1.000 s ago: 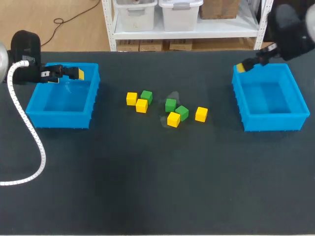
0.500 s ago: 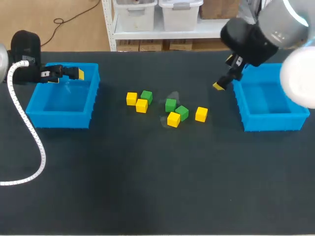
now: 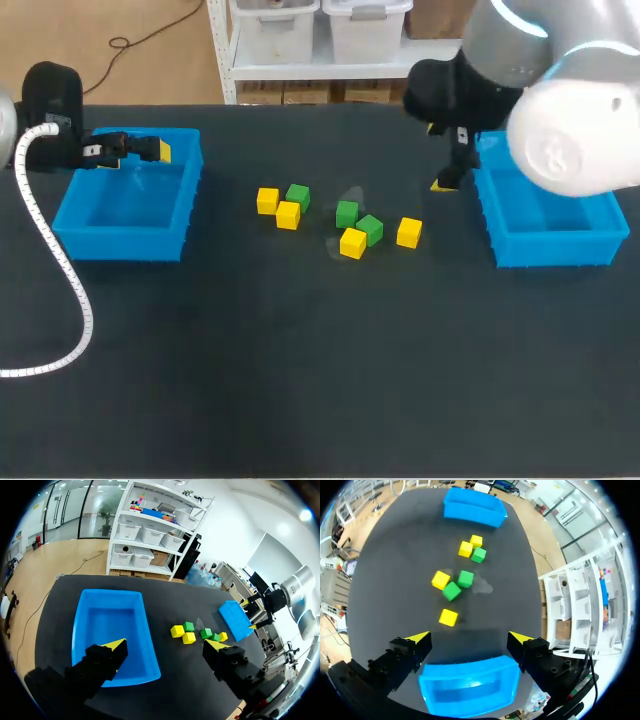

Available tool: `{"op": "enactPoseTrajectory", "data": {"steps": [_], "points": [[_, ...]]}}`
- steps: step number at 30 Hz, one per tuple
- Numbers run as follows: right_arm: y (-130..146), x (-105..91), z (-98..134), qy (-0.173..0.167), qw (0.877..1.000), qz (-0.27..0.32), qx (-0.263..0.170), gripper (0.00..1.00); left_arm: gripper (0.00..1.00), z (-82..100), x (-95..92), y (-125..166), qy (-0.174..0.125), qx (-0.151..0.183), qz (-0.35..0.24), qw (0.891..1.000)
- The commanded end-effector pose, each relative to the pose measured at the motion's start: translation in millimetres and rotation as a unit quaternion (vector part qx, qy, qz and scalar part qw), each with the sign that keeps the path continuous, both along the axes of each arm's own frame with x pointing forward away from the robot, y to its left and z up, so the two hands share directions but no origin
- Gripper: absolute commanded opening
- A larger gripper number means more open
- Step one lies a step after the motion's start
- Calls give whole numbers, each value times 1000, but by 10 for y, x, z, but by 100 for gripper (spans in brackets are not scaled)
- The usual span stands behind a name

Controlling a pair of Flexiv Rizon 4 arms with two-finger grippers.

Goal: Put the green cubes in the right bin and the yellow cubes in the left bin.

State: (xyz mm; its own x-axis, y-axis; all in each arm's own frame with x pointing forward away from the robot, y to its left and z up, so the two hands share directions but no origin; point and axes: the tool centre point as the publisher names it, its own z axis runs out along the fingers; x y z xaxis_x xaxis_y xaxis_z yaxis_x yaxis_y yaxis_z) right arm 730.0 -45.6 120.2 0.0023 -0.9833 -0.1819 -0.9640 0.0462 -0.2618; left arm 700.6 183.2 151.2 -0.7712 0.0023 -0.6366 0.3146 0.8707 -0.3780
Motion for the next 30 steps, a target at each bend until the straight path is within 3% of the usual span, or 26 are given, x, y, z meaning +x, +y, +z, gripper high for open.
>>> {"op": "enactPoseTrajectory", "data": {"steps": [1,12,18,30], "points": [[141,90,-122,-26,998,-50,-6,100,100,-15,-7,15,-3,-4,-2,1000],[463,228,-271,-7,993,-107,58,100,100,-15,-7,15,-3,-4,-2,1000],[710,230,-342,8,991,-105,79,100,100,-15,-7,15,-3,-4,-2,1000],[1126,251,-635,82,983,-107,121,100,100,-15,-7,15,-3,-4,-2,1000]]}}
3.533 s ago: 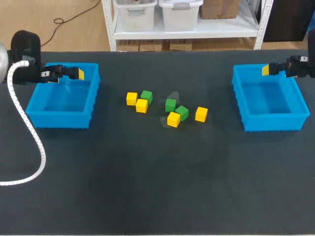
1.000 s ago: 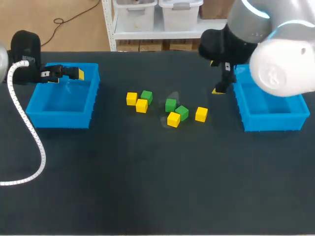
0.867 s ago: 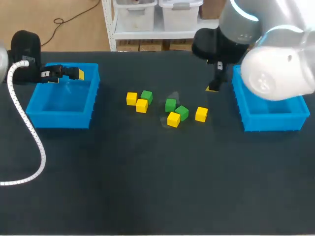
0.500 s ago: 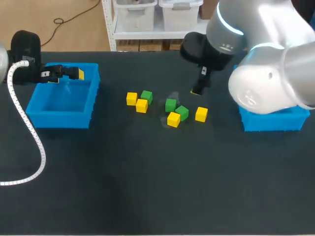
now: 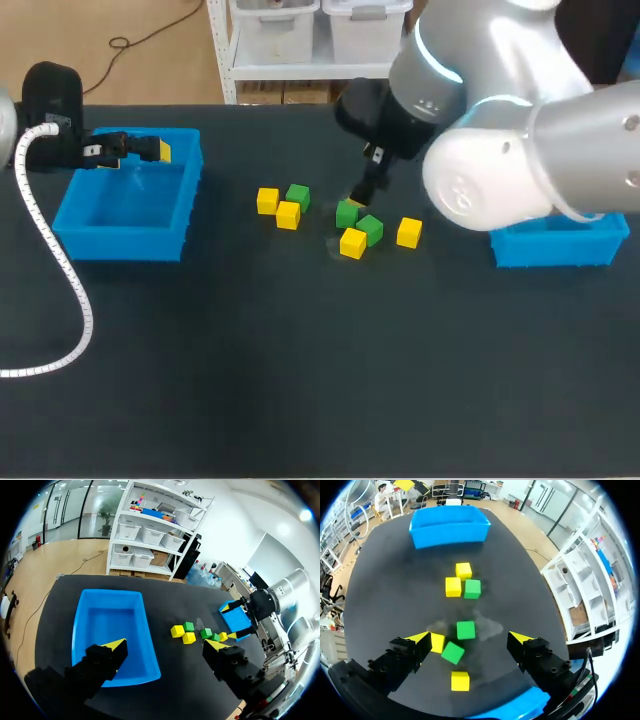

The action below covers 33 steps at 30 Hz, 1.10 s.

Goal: Put the green cubes in the right bin and the yellow cubes in the left bin.

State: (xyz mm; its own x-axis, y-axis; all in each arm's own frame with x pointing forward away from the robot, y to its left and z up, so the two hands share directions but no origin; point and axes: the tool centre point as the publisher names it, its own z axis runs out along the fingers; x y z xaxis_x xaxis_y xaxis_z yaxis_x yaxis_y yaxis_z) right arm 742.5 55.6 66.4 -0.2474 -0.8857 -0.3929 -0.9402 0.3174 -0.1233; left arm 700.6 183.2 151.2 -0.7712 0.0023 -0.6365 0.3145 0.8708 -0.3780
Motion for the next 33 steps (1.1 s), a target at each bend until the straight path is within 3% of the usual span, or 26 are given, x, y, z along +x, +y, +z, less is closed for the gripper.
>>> {"op": "enactPoseTrajectory", "data": {"steps": [1,11,22,33], "points": [[149,120,-138,35,999,14,8,100,100,-14,-7,15,-3,-4,-2,1000],[279,157,-361,39,999,11,5,100,100,-14,-7,15,-3,-4,-2,1000],[158,131,-624,44,999,-18,-11,100,100,-14,-7,15,-3,-4,-2,1000],[95,62,-733,39,998,-40,-16,100,100,-14,-7,15,-3,-4,-2,1000]]}}
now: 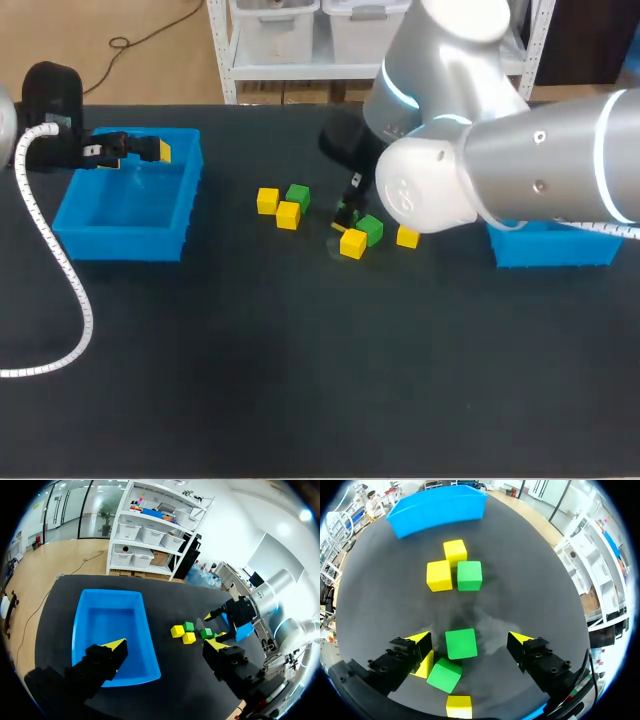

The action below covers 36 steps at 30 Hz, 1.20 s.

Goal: Put the green cubes in the right bin and the yellow cubes in the left bin.

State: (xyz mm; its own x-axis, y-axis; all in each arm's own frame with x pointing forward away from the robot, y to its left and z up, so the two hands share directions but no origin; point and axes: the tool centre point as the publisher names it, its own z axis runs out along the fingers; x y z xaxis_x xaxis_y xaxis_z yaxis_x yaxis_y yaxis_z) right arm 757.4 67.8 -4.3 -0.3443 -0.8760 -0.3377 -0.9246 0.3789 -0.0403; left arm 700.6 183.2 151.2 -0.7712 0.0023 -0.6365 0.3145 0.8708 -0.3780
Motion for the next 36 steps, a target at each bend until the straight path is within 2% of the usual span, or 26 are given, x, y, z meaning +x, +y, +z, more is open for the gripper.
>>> {"op": "enactPoseTrajectory", "data": {"steps": [1,4,5,6,7,8,9,21,23,27,30,36], "points": [[-35,-97,-39,-12,1000,-7,-4,100,100,-14,-7,15,-3,-4,-2,1000],[-55,-117,-66,-17,1000,-13,-10,100,100,-14,-7,15,-3,-4,-2,1000],[-59,-121,-76,-17,1000,-12,-10,81,100,-14,-7,15,-3,-4,-2,1000],[-61,-124,-81,-18,1000,-13,-9,49,100,-14,-7,15,-3,-4,-2,1000],[-64,-126,-84,-19,1000,-19,-10,40,100,-14,-7,15,-3,-4,-2,1000],[-64,-126,-86,-18,1000,-21,-9,17,100,-14,-7,15,-3,-4,-2,1000],[-65,-127,-86,-19,1000,-22,-5,0,100,-14,-7,15,-3,-4,-2,1000],[-57,-125,-35,-44,998,-36,-3,0,100,-14,-7,15,-3,-4,-2,1000],[-62,-137,20,-57,998,-35,0,0,100,-14,-7,15,-3,-4,-2,1000],[-132,-192,347,-83,995,-41,37,0,100,-14,-7,15,-3,-4,-2,1000],[-294,-174,684,-107,989,-74,76,0,100,-14,-7,15,-3,-4,-2,1000],[-922,-7,1154,-153,964,-186,115,0,100,-14,-7,15,-3,-4,-2,1000]]}}
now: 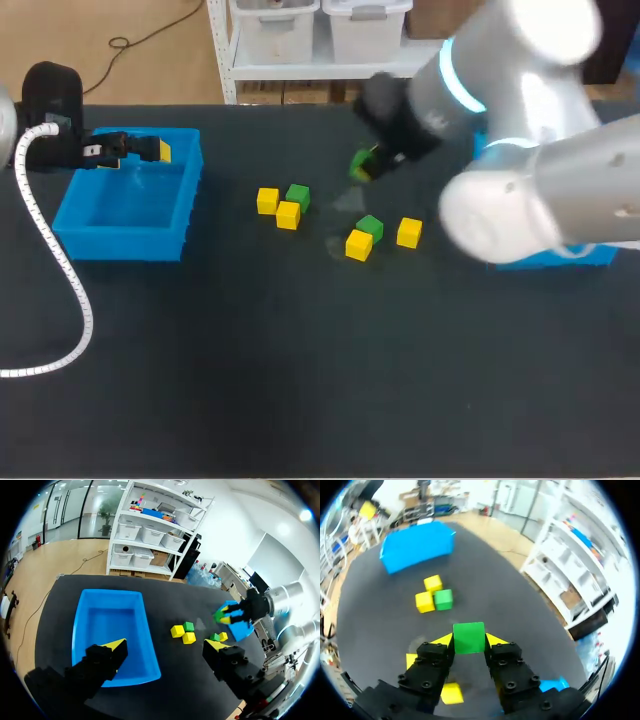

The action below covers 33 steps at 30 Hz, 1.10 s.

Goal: Put the green cubes in the right bin and the yellow cubes in the left bin.

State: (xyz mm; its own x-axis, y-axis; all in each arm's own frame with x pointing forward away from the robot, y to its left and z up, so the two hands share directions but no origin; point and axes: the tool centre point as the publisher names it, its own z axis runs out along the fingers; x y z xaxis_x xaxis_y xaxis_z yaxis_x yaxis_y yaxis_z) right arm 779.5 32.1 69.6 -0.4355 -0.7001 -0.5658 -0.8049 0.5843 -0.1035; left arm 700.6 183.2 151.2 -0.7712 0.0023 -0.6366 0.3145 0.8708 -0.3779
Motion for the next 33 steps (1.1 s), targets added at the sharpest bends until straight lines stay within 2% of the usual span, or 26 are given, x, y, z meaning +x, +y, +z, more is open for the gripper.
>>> {"op": "enactPoseTrajectory", "data": {"steps": [1,9,15,16,17,18,22,24,29,33], "points": [[-690,-207,448,-63,993,-100,19,0,100,-14,-7,15,-3,-4,-2,1000],[-1559,-198,542,-70,973,-221,9,0,100,-14,-7,15,-3,-4,-2,1000],[-2137,-175,376,-50,954,-295,-36,0,100,-14,-7,15,-3,-4,-2,1000],[-2204,-174,338,-50,952,-299,-46,9,100,-14,-7,15,-3,-4,-2,1000],[-2256,-182,307,-48,949,-305,-57,45,100,-14,-7,15,-3,-4,-2,1000],[-2295,-189,286,-46,947,-312,-60,100,100,-14,-7,15,-3,-4,-2,1000],[-2354,-195,251,-40,946,-316,-67,100,100,-14,-7,15,-3,-4,-2,1000],[-2310,-194,281,-42,949,-306,-65,100,100,-14,-7,15,-3,-4,-2,1000],[-2047,-158,430,-57,961,-260,-67,100,100,-14,-7,15,-3,-4,-2,1000],[-1717,-169,577,-77,976,-192,-65,100,100,-14,-7,15,-3,-4,-2,1000]]}}
